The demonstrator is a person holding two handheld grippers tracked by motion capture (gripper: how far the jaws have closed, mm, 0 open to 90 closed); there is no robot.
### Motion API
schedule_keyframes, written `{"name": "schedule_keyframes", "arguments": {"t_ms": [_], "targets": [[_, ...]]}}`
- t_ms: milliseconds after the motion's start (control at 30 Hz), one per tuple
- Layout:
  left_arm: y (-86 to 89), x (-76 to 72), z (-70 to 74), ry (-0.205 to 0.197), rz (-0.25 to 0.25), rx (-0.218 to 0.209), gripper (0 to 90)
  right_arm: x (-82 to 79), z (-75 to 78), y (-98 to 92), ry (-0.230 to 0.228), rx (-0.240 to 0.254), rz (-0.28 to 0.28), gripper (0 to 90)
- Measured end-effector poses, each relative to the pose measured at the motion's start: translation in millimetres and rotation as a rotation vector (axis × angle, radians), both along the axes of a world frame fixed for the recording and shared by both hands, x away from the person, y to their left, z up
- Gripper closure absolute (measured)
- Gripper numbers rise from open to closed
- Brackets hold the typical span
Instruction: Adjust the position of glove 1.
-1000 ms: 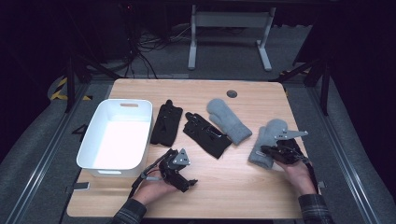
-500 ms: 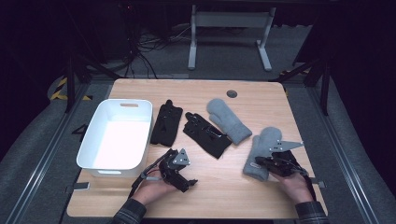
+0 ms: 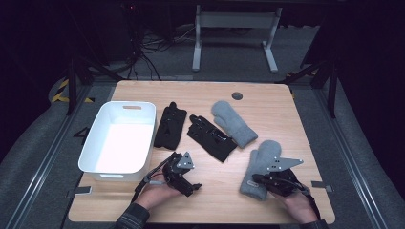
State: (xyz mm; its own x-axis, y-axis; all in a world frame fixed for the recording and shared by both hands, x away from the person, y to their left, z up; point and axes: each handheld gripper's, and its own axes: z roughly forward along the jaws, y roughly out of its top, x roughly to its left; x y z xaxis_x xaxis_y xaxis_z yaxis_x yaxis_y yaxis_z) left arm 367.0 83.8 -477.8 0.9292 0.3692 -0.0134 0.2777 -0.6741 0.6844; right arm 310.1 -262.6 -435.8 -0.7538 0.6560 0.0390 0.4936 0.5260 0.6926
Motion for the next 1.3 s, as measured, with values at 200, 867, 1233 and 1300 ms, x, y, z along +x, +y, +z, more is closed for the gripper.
{"name": "schedule_keyframes", "arguments": {"t_ms": [200,867,1233,1300], "targets": [[0.0,0.0,0.0,-0.001,0.000,0.001,0.3,-11.3,-1.2,7.8,0.004,0.006,0.028,90.0],[0.1,0.0,0.0,0.003,0.000,0.000,0.3,74.7,10.7,-58.2,-0.081,-0.026,-0.286,90.0],[0.0,-0.1,0.0,0.003,0.000,0.000,0.3,83.0,-3.5,-35.0,-0.041,-0.028,-0.177,90.0],[0.0,-0.1,0.0,0.002,0.000,0.000,0.3,83.4,-4.5,-28.2,-0.041,-0.025,-0.154,90.0]]}}
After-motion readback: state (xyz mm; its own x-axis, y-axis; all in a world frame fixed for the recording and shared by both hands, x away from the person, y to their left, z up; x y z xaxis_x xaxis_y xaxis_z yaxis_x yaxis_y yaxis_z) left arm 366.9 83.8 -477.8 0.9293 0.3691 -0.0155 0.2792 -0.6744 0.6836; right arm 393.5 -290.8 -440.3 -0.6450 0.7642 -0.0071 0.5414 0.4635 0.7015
